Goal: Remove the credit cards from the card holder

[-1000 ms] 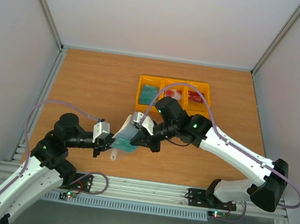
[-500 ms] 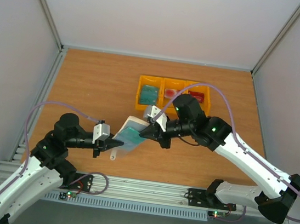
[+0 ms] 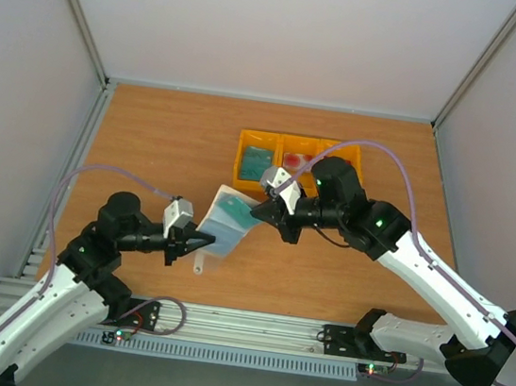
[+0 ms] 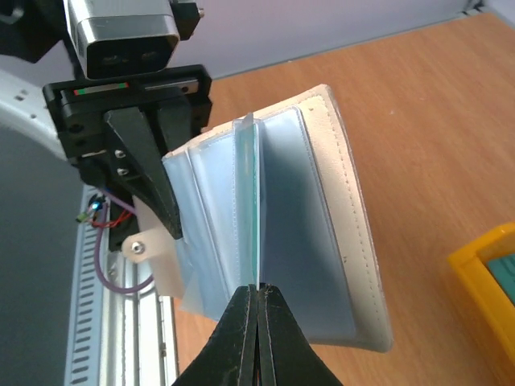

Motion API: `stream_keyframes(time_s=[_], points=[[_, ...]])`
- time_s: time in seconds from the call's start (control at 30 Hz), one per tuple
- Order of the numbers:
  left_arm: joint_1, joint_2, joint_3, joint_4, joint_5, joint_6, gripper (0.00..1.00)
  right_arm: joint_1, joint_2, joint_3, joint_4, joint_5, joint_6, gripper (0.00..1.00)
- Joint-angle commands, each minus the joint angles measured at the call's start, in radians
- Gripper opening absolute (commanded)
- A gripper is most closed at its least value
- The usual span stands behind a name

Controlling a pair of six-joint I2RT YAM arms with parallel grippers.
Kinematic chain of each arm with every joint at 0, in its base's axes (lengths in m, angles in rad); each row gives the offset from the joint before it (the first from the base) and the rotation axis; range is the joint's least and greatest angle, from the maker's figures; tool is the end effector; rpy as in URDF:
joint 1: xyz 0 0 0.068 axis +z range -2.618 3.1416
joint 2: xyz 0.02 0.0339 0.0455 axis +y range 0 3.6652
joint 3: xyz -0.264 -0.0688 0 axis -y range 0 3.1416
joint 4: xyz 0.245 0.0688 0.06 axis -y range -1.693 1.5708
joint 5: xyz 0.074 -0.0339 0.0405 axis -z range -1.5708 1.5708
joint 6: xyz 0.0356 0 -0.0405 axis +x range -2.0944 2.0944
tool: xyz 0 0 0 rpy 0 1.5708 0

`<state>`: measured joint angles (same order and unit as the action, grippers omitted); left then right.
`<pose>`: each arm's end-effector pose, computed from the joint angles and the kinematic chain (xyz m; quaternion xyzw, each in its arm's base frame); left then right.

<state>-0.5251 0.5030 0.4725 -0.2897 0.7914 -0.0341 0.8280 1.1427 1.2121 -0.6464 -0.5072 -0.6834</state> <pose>0.0993 -0.0868 0.2621 0.4007 0.6709 -0.4494 0.4329 0.1487 0.1876 0.3732 -0.6706 0.5373 0.2533 0.4443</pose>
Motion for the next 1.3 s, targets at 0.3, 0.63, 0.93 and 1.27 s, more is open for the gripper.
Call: stream_keyframes(time_s=[0.3, 0.63, 0.93, 1.27], points=[[0.007, 0.048, -0.008, 0.000, -0.109, -0.344, 0.00, -0.092, 0.011, -0.011, 0.108, 0.130, 0.118, 0.01], [0.038, 0.103, -0.015, -0.001, -0.138, -0.469, 0.00, -0.136, 0.105, -0.025, 0.192, 0.109, 0.245, 0.01], [0.053, 0.196, 0.124, -0.049, -0.231, -0.282, 0.00, -0.193, 0.243, -0.018, 0.365, 0.145, 0.362, 0.01], [0.077, 0.570, 0.439, -0.304, -0.360, 0.229, 0.00, -0.327, 0.593, 0.305, 0.242, 0.025, 0.151, 0.01]])
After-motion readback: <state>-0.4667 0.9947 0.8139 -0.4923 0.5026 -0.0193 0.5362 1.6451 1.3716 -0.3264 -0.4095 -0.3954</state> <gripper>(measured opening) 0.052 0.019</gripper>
